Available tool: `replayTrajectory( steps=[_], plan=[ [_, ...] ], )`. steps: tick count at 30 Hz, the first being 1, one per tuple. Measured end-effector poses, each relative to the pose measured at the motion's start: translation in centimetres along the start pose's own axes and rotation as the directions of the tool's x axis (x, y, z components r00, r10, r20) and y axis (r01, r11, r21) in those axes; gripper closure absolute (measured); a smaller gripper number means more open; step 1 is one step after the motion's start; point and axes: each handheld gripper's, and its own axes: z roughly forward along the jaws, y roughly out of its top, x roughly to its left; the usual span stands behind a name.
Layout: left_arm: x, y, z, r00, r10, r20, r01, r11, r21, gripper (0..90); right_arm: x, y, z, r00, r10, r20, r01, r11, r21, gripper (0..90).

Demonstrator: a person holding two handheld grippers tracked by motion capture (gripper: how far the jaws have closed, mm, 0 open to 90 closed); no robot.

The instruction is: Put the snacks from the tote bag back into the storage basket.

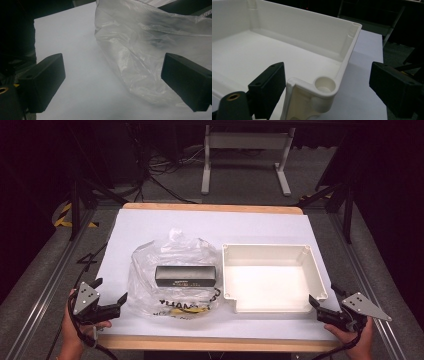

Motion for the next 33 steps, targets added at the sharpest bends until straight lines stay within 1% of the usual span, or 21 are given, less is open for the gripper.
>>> replayTrajectory(
  steps=[1,3,4,5,8,9,10,12,14,15,16,19,20,22,23,24,26,27,29,32,33],
  plan=[
    [0.0,0.0,0.0,1.0000,0.000,-0.002,0.000,1.0000,-0.005,6.5,0.0,0.0,0.0,0.9999,-0.001,-0.011,0.001,1.000,-0.001,15.8],
    [0.0,0.0,0.2,1.0000,0.001,0.000,-0.001,1.0000,-0.006,6.7,0.0,0.1,-0.1,1.0000,-0.001,-0.009,0.001,1.000,-0.001,16.0],
    [0.0,0.0,0.2,1.0000,0.001,0.000,-0.001,1.0000,-0.006,6.8,-0.1,0.1,-0.1,0.9998,0.008,-0.020,-0.008,1.000,-0.005,16.1],
    [0.0,0.0,0.2,1.0000,0.006,-0.005,-0.006,1.0000,-0.004,6.8,-0.1,0.1,-0.1,0.9998,0.008,-0.020,-0.008,1.000,-0.005,16.1],
    [0.1,0.0,0.6,1.0000,0.006,0.008,-0.006,1.0000,-0.006,7.1,0.0,0.1,-0.4,0.9997,0.006,-0.024,-0.006,1.000,-0.006,16.3],
    [0.2,0.0,0.8,0.9998,0.001,0.019,0.000,1.0000,-0.009,7.1,0.0,0.2,-0.5,0.9997,0.007,-0.023,-0.007,1.000,-0.009,16.3],
    [0.2,0.0,0.9,0.9998,0.002,0.021,-0.002,1.0000,-0.007,7.1,0.0,0.3,-0.5,0.9998,0.009,-0.018,-0.009,1.000,-0.017,16.3],
    [0.2,-0.1,1.0,0.9997,0.004,0.025,-0.004,1.0000,-0.006,7.1,-0.1,0.5,-0.6,0.9994,0.021,-0.029,-0.022,0.999,-0.029,16.3],
    [0.2,-0.1,1.1,0.9995,0.008,0.030,-0.008,1.0000,-0.002,7.1,-0.1,0.9,-0.6,0.9997,0.009,-0.021,-0.009,1.000,-0.030,16.3],
    [0.2,-0.1,1.1,0.9995,0.011,0.031,-0.011,0.9999,-0.002,7.1,-0.1,1.0,-0.5,0.9995,0.010,-0.030,-0.011,0.999,-0.034,16.3],
    [0.2,-0.1,1.1,0.9994,0.011,0.033,-0.011,0.9999,-0.002,7.1,-0.1,1.2,-0.5,0.9995,0.010,-0.029,-0.011,0.999,-0.031,16.3],
    [0.2,-0.1,1.0,0.9991,0.019,0.037,-0.020,0.9998,0.006,7.1,-0.1,1.9,-0.3,0.9991,-0.005,-0.041,0.003,1.000,-0.031,16.3],
    [0.2,-0.1,1.0,0.9991,0.019,0.037,-0.020,0.9998,0.006,7.1,-0.1,1.9,-0.3,0.9991,-0.005,-0.041,0.003,1.000,-0.031,16.3],
    [0.1,-0.2,0.8,0.9992,0.023,0.032,-0.023,0.9997,0.005,7.2,0.0,2.4,-0.1,0.9981,-0.009,-0.060,0.007,0.999,-0.040,16.5],
    [0.1,-0.2,0.8,0.9992,0.023,0.032,-0.023,0.9997,0.005,7.2,0.0,2.4,-0.1,0.9981,-0.009,-0.060,0.007,0.999,-0.040,16.5],
    [0.1,-0.1,0.8,0.9992,0.022,0.032,-0.022,0.9998,0.003,7.2,0.1,2.9,0.0,0.9973,-0.024,-0.069,0.021,0.999,-0.045,16.9],
    [0.0,0.0,0.9,0.9991,0.023,0.035,-0.023,0.9997,0.004,7.2,0.1,3.4,-0.1,0.9966,-0.030,-0.077,0.027,0.999,-0.043,17.1],
    [0.0,0.0,0.9,0.9989,0.031,0.037,-0.031,0.9995,0.010,7.2,0.2,3.6,-0.2,0.9965,-0.036,-0.076,0.033,0.998,-0.045,17.4],
    [-0.2,0.0,1.0,0.9986,0.032,0.041,-0.032,0.9994,0.010,7.3,0.1,4.0,-0.2,0.9951,-0.042,-0.090,0.037,0.998,-0.050,17.8],
    [-0.3,0.1,1.0,0.9982,0.036,0.047,-0.037,0.9993,0.007,7.2,0.2,4.8,-0.1,0.9941,-0.064,-0.087,0.060,0.997,-0.050,18.5],
    [-0.3,0.1,1.0,0.9980,0.040,0.048,-0.041,0.9991,0.012,7.3,0.3,4.9,-0.1,0.9941,-0.065,-0.086,0.061,0.997,-0.048,18.7]
  ],
)
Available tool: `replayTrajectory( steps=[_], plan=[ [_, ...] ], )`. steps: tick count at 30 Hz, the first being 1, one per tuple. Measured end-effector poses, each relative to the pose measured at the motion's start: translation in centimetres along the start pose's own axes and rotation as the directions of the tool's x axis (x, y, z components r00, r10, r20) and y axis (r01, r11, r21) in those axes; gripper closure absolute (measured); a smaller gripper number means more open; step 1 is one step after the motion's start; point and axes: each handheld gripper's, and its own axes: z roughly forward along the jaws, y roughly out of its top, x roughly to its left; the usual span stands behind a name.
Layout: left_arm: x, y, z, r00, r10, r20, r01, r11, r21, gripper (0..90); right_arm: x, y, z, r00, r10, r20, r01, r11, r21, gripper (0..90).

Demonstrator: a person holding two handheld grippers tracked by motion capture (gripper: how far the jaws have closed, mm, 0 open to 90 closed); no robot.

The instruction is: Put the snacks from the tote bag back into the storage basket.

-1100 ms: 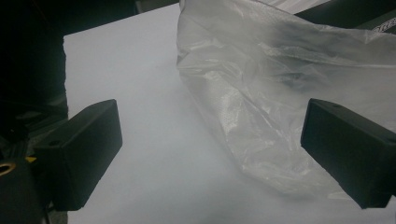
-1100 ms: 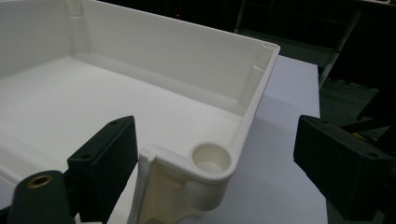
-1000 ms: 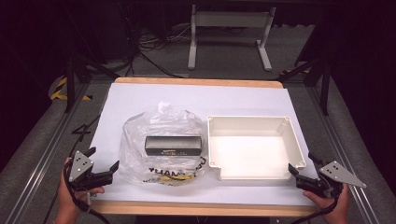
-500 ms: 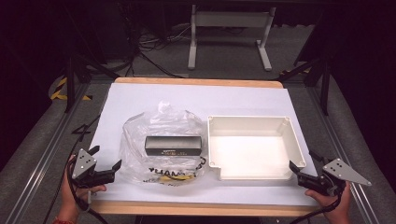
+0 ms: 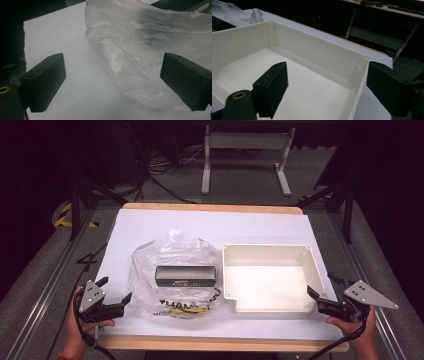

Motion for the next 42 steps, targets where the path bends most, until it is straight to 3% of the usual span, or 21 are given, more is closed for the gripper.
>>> replayTrajectory(
  steps=[12,17,20,23,29,39,40,42],
  plan=[
    [-0.5,0.4,0.4,0.9999,0.005,0.013,-0.005,1.0000,0.007,7.6,0.6,2.2,1.2,0.9926,-0.091,-0.081,0.095,0.995,0.039,22.6],
    [-0.6,0.3,0.4,0.9998,0.012,0.013,-0.012,0.9998,0.014,7.7,1.1,3.6,2.2,0.9875,-0.101,-0.121,0.106,0.994,0.039,22.6],
    [-0.6,0.2,0.2,0.9998,0.012,0.015,-0.012,0.9998,0.016,7.7,1.3,4.6,3.3,0.9811,-0.095,-0.168,0.100,0.995,0.019,22.7],
    [-0.7,0.2,0.2,0.9998,0.011,0.015,-0.011,0.9998,0.014,7.7,1.9,5.6,4.2,0.9737,-0.129,-0.188,0.134,0.991,0.017,24.4],
    [-0.8,0.2,0.2,0.9996,0.017,0.022,-0.017,0.9996,0.022,7.7,3.3,7.2,6.2,0.9514,-0.176,-0.253,0.191,0.981,0.039,25.1],
    [-0.9,0.0,0.2,0.9996,0.016,0.021,-0.017,0.9993,0.033,7.7,5.8,9.2,11.0,0.8918,-0.222,-0.394,0.279,0.956,0.093,25.3],
    [-0.9,0.0,0.2,0.9996,0.016,0.021,-0.017,0.9993,0.033,7.6,5.8,9.2,11.0,0.8918,-0.222,-0.394,0.279,0.956,0.093,25.3],
    [-0.9,0.0,0.1,0.9996,0.017,0.024,-0.018,0.9993,0.033,7.6,6.3,9.5,12.1,0.8807,-0.233,-0.412,0.299,0.948,0.104,25.3]
  ],
)
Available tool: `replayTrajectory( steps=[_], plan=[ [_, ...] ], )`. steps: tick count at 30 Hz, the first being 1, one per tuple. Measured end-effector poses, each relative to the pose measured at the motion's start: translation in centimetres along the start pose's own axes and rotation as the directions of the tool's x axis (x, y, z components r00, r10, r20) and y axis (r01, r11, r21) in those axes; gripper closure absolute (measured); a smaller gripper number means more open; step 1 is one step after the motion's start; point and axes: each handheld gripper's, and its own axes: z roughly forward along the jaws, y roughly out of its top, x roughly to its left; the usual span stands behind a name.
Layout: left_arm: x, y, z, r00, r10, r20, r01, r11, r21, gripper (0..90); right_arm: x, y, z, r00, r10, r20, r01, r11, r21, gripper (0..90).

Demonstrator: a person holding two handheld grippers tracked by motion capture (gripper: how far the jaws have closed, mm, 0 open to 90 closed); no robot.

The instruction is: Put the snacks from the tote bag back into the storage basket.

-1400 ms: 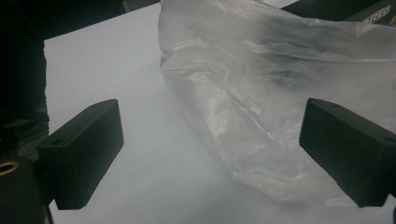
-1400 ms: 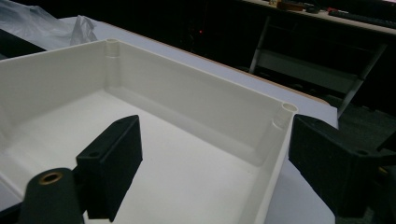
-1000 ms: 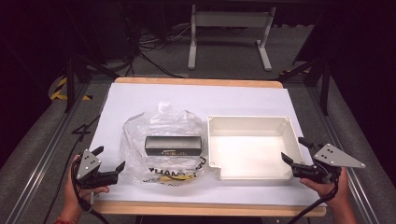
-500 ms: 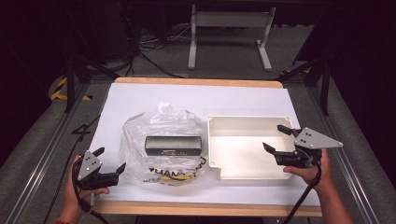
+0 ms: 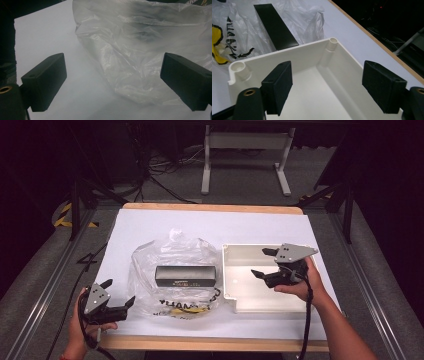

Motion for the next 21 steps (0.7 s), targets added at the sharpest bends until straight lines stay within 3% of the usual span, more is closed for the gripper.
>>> replayTrajectory(
  steps=[10,17,21],
  plan=[
    [0.1,-0.1,0.0,1.0000,-0.001,-0.003,0.001,0.9999,0.012,7.7,-0.3,2.2,3.7,0.9943,-0.006,-0.107,0.009,1.000,0.025,25.3],
    [0.1,-0.1,0.0,1.0000,0.001,-0.003,-0.001,0.9999,0.013,7.8,0.0,3.4,5.2,0.9885,-0.029,-0.149,0.036,0.998,0.046,25.3],
    [0.1,-0.1,-0.1,1.0000,-0.001,-0.001,0.001,1.0000,0.010,7.7,0.4,4.6,6.8,0.9786,-0.058,-0.197,0.073,0.995,0.070,25.3]
  ],
)
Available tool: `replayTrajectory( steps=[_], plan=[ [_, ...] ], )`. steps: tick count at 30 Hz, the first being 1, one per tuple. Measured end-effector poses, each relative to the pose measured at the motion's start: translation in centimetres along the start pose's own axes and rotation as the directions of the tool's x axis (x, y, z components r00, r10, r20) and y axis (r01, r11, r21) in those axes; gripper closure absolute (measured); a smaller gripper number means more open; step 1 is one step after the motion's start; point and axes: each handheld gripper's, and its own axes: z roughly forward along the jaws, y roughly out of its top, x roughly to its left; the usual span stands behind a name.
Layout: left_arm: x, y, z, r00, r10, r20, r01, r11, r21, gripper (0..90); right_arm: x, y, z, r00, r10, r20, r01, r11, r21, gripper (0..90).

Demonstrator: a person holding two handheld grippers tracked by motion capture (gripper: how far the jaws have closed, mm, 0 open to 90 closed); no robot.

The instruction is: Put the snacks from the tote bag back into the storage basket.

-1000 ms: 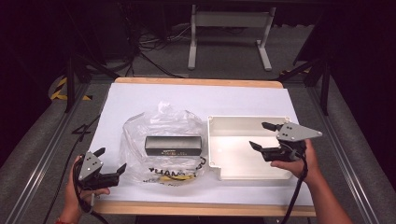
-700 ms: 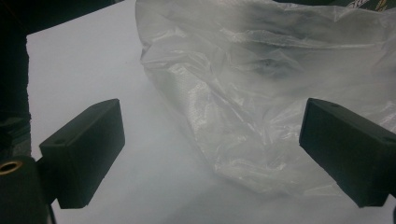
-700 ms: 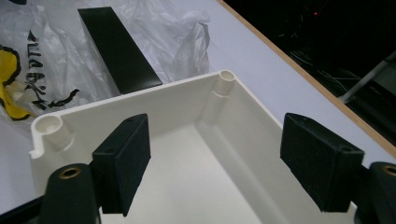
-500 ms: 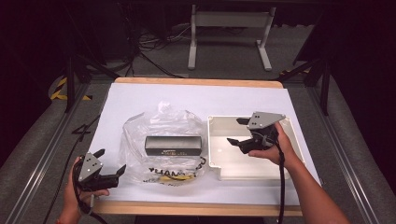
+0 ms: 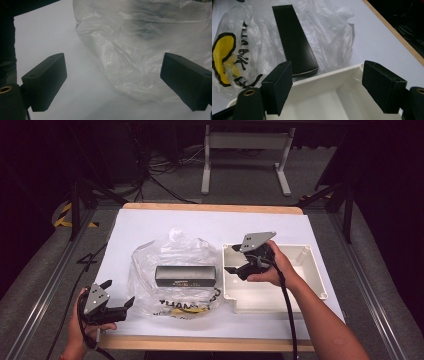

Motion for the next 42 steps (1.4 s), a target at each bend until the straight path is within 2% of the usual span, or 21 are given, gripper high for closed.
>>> replayTrajectory(
  steps=[10,18,22,25,31,32,37,40,42],
  plan=[
    [0.0,0.0,0.0,1.0000,-0.004,0.003,0.004,1.0000,0.003,7.7,0.3,1.5,2.3,0.9972,-0.030,-0.069,0.032,0.999,0.030,24.7],
    [-0.1,-0.1,0.2,1.0000,-0.006,0.004,0.006,0.9998,0.020,7.8,0.9,2.3,4.5,0.9888,-0.060,-0.136,0.070,0.995,0.073,23.7],
    [-0.1,-0.1,0.2,0.9999,-0.009,0.009,0.009,0.9998,0.019,7.8,1.0,2.6,5.2,0.9853,-0.059,-0.160,0.073,0.994,0.079,23.6],
    [0.0,-0.1,0.3,0.9999,-0.010,0.009,0.010,0.9998,0.019,7.7,1.1,2.8,5.9,0.9810,-0.067,-0.182,0.087,0.991,0.104,23.4],
    [0.0,-0.1,0.1,1.0000,-0.005,0.001,0.005,0.9998,0.020,7.7,1.3,3.1,6.9,0.9740,-0.088,-0.209,0.120,0.982,0.145,24.5],
    [0.0,0.0,0.1,1.0000,-0.006,0.000,0.006,0.9998,0.019,7.7,1.4,3.2,7.4,0.9693,-0.102,-0.224,0.139,0.978,0.158,25.3],
    [-0.1,-0.1,0.0,1.0000,-0.004,-0.002,0.004,0.9998,0.018,7.7,1.7,3.3,8.4,0.9669,-0.101,-0.234,0.148,0.970,0.194,26.0],
    [0.0,-0.1,0.1,1.0000,-0.009,0.003,0.009,0.9998,0.018,7.7,1.9,3.4,9.3,0.9608,-0.110,-0.254,0.173,0.956,0.239,27.0],
    [0.0,-0.1,0.0,0.9998,-0.017,0.009,0.017,0.9997,0.015,7.7,2.0,3.4,9.7,0.9630,-0.107,-0.248,0.172,0.951,0.258,26.8]
  ],
)
